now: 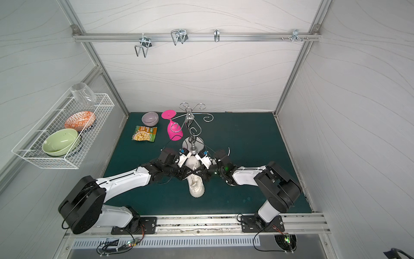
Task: Tie the shoes
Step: Cross the shoelace with the shoelace.
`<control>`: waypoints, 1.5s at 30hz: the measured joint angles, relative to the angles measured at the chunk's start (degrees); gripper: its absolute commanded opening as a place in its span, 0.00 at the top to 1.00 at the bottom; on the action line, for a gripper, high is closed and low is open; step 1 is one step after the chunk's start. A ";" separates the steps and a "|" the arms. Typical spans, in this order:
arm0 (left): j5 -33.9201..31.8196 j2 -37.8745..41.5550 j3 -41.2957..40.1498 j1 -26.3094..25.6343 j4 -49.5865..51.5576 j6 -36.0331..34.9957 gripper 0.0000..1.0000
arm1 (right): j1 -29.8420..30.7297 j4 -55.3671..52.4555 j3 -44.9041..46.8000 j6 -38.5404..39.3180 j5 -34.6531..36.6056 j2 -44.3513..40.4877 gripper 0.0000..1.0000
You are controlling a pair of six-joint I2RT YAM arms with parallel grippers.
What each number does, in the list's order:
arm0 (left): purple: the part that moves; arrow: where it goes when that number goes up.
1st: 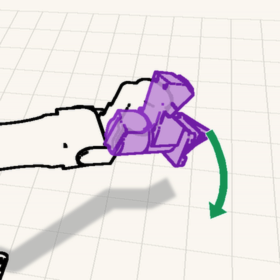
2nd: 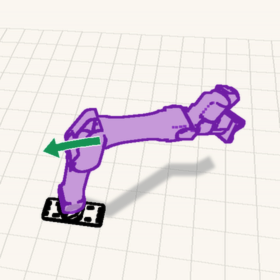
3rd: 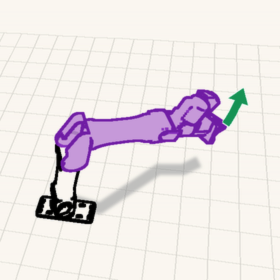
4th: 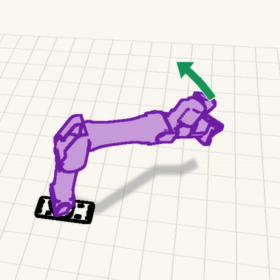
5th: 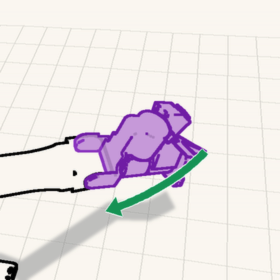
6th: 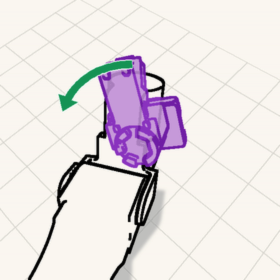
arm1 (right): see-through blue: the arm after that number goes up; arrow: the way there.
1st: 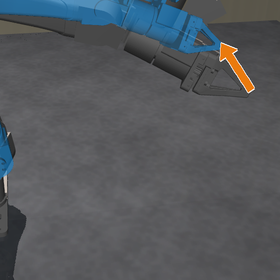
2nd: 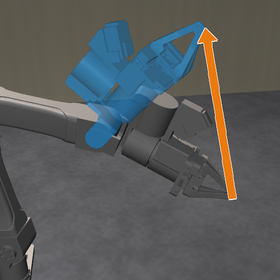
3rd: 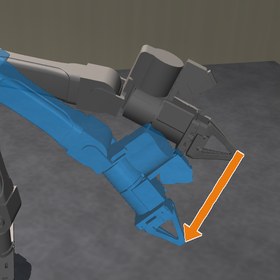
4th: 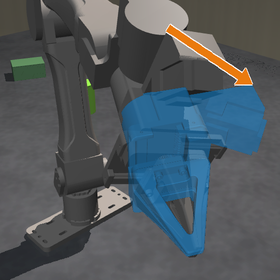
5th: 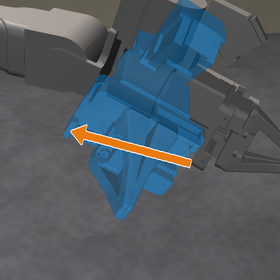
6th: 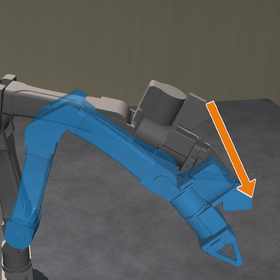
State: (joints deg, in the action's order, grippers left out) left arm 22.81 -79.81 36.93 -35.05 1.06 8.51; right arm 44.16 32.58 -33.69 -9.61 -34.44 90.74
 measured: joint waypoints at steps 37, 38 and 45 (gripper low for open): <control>20.65 8.28 1.01 7.67 0.31 21.42 1.00 | -5.33 -1.90 2.71 -2.80 -5.44 -0.63 1.00; 21.49 8.72 1.01 7.76 -0.76 23.58 1.00 | -5.27 -1.99 2.69 -2.56 -5.11 -0.70 1.00; 28.02 8.98 0.92 8.41 -7.10 40.19 1.00 | -4.74 -2.75 2.69 -1.44 -3.26 -0.87 1.00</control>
State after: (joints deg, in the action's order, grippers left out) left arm 50.83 -70.83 37.85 -26.63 -6.04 48.71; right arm 39.42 29.82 -31.00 -11.05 -37.69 89.86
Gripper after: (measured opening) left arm 0.046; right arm 0.048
